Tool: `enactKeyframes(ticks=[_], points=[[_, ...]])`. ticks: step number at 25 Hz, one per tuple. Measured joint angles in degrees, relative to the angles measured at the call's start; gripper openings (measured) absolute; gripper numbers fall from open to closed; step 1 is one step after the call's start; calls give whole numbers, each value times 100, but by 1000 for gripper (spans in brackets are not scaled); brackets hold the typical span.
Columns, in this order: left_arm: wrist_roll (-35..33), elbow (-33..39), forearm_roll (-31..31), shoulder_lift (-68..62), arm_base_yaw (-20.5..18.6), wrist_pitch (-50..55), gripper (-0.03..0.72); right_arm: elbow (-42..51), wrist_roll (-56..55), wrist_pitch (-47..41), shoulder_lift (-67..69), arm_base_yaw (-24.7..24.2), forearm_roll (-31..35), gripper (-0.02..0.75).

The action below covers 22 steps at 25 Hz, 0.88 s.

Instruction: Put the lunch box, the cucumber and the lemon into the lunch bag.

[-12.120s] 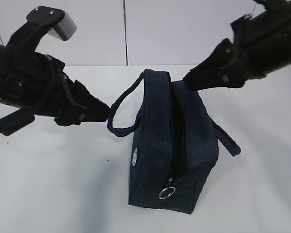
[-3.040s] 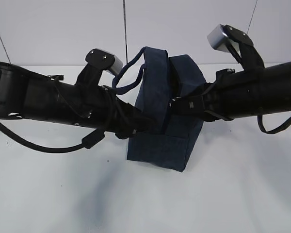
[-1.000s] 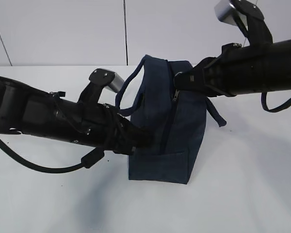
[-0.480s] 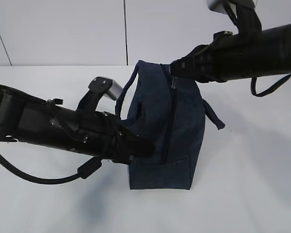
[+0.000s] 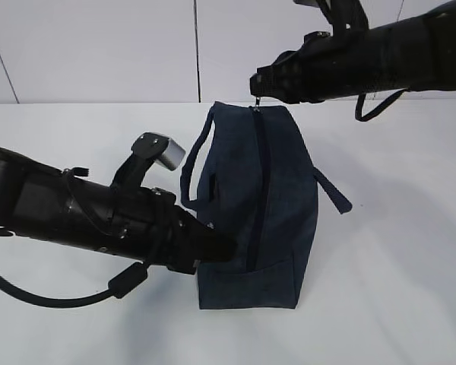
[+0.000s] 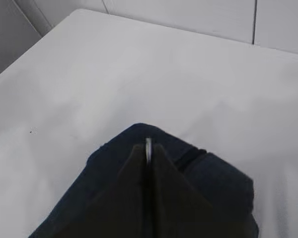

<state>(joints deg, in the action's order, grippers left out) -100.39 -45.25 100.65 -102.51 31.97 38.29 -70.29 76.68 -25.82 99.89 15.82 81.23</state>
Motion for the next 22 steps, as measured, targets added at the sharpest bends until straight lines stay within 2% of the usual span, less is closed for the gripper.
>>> enactKeyframes(ticks=[11,22], points=[[0,10,-75,22,0,10,-3,-1346,9,317,1313,0,-60,0],[0,10,-116,22,0,127,-3,-1565,22,343,1637,0,-72,0]])
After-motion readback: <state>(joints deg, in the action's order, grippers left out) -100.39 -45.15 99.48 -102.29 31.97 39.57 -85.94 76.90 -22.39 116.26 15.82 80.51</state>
